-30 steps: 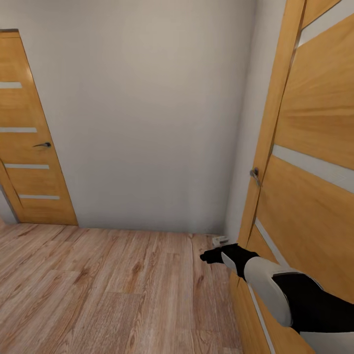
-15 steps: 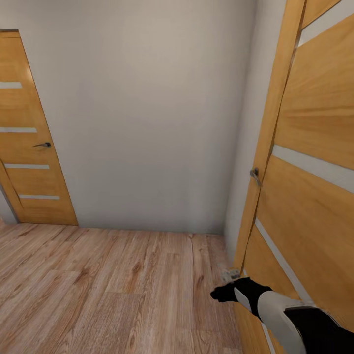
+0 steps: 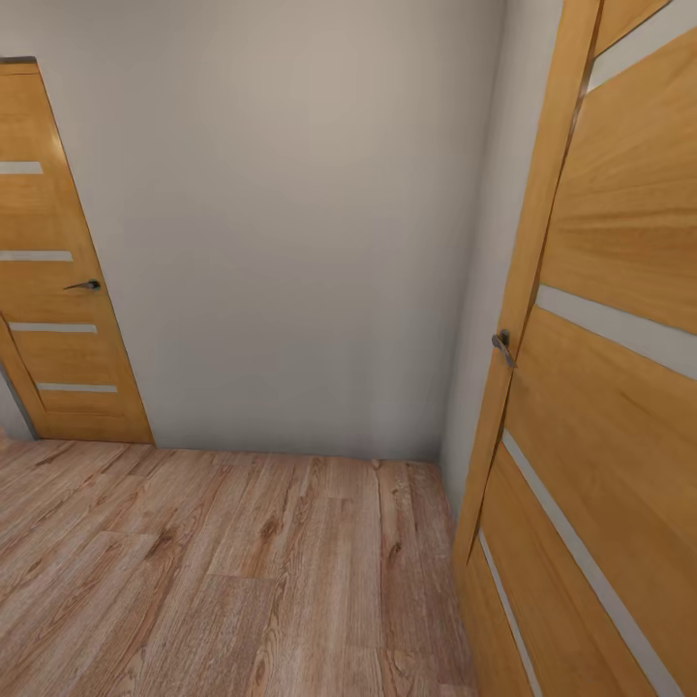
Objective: Move the two storage containers from the living room to the garage. In the garage, place one container on the floor and stack the other container on top of it (either order is fine).
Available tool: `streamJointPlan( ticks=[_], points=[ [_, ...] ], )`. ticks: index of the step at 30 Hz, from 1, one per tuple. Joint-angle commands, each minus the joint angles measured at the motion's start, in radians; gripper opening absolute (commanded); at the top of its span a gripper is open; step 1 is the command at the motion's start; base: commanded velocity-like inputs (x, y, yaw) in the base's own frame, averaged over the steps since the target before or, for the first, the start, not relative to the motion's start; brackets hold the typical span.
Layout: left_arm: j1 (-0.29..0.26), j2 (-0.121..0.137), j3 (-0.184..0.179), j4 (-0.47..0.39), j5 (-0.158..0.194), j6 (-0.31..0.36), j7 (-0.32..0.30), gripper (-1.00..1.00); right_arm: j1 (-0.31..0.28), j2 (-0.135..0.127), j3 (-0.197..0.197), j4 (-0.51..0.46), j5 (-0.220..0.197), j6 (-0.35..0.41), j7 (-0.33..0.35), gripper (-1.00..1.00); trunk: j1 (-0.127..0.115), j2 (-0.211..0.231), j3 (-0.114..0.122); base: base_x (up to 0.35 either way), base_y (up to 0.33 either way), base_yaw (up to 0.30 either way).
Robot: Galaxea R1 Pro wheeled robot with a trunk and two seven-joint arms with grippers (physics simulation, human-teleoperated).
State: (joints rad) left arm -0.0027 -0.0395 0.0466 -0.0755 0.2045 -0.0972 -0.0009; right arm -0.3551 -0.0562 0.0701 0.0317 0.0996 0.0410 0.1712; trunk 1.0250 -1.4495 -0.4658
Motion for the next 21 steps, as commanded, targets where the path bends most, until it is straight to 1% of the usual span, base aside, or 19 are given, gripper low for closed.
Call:
streamJointPlan(
  ticks=[1, 2, 4, 5, 6, 7, 10, 15, 21],
  points=[
    [0.0, 0.0, 0.004, 0.0, 0.003, -0.003, 0.0, 1.0, 0.038, -0.001, 0.005, 0.001, 0.005, -0.051, -0.001, 1.0, 0.0, -0.001, -0.001, 0.0, 0.0, 0.0],
    [0.0, 0.0, 0.004, 0.0, 0.003, -0.003, 0.0, 1.0, 0.074, -0.004, 0.006, 0.001, 0.005, -0.091, -0.003, 1.0, 0.0, -0.001, -0.001, 0.0, 0.0, 0.0],
    [0.0, 0.0, 0.004, 0.0, 0.003, -0.003, 0.001, 1.0, 0.137, -0.009, 0.007, 0.001, 0.006, -0.139, -0.007, 1.0, 0.0, -0.001, -0.001, 0.0, 0.0, 0.0],
    [0.0, 0.0, 0.004, 0.0, 0.003, -0.003, 0.001, 1.0, 0.149, -0.01, 0.007, 0.001, 0.006, -0.146, -0.007, 1.0, 0.0, -0.001, -0.001, 0.0, 0.0, 0.0],
    [0.0, 0.0, 0.004, 0.0, 0.003, -0.003, 0.001, 1.0, 0.173, -0.011, 0.007, 0.002, 0.006, -0.161, -0.009, 1.0, 0.0, -0.001, -0.001, 0.0, 0.0, 0.0],
    [0.0, 0.0, 0.004, 0.0, 0.003, -0.003, 0.001, 1.0, 0.182, -0.012, 0.007, 0.001, 0.005, -0.166, -0.009, 1.0, 0.0, -0.001, -0.001, 0.0, 0.0, 0.0],
    [0.0, 0.0, 0.005, 0.0, 0.003, -0.003, 0.001, 1.0, 0.194, -0.014, 0.006, 0.001, 0.004, -0.171, -0.01, 1.0, 0.0, -0.001, -0.001, 0.0, 0.0, 0.0],
    [0.0, 0.0, 0.005, 0.0, 0.003, -0.003, 0.002, 1.0, 0.198, -0.016, 0.007, 0.002, 0.005, -0.169, -0.016, 1.0, 0.0, -0.001, -0.001, 0.0, 0.0, 0.0],
    [0.0, 0.0, 0.005, 0.0, 0.003, -0.003, 0.002, 1.0, 0.199, -0.027, 0.008, 0.001, 0.005, -0.168, -0.031, 1.0, 0.0, -0.001, -0.001, 0.0, 0.0, 0.0]
  ],
)
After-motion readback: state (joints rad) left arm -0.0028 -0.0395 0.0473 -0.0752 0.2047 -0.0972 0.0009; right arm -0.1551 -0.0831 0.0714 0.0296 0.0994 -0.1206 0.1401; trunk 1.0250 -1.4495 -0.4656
